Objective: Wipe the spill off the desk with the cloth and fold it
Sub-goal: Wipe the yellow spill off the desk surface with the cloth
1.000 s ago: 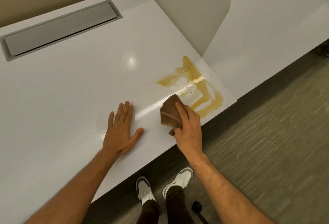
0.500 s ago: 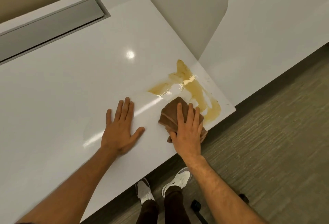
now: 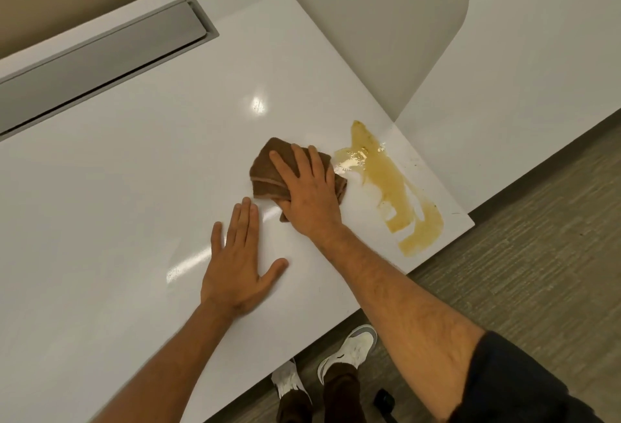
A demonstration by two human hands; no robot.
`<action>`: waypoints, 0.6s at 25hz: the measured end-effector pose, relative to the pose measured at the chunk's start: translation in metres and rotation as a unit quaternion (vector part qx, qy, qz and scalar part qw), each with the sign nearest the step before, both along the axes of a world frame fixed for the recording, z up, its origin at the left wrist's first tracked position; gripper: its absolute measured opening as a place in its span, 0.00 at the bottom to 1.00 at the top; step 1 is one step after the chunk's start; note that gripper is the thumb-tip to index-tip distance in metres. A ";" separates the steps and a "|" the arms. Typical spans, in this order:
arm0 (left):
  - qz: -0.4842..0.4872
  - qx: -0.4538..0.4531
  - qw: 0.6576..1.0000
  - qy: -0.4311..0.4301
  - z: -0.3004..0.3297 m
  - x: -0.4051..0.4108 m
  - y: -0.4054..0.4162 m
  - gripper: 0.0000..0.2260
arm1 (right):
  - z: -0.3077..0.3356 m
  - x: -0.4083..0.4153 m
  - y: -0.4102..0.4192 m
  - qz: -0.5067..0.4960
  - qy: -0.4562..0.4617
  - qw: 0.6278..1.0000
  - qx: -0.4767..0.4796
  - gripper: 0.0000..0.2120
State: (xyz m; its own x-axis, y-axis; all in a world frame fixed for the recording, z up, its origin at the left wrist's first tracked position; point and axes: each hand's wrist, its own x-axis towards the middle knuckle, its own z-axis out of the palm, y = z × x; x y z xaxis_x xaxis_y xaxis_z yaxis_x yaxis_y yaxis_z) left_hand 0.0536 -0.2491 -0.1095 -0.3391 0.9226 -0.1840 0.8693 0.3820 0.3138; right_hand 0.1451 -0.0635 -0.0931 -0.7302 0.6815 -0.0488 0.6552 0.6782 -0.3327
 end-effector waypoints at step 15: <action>0.004 -0.014 1.000 0.017 0.002 0.000 -0.004 0.41 | -0.011 0.143 -0.067 0.019 -0.001 0.998 0.052 0.42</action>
State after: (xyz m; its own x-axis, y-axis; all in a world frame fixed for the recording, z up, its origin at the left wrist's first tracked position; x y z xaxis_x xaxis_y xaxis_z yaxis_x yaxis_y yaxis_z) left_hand 0.0537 -0.2528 -0.1073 -0.3520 0.9146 -0.1989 0.8764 0.3967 0.2732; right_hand 0.2877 -0.1301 -0.1040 -0.7551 0.6554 0.0196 0.6295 0.7329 -0.2580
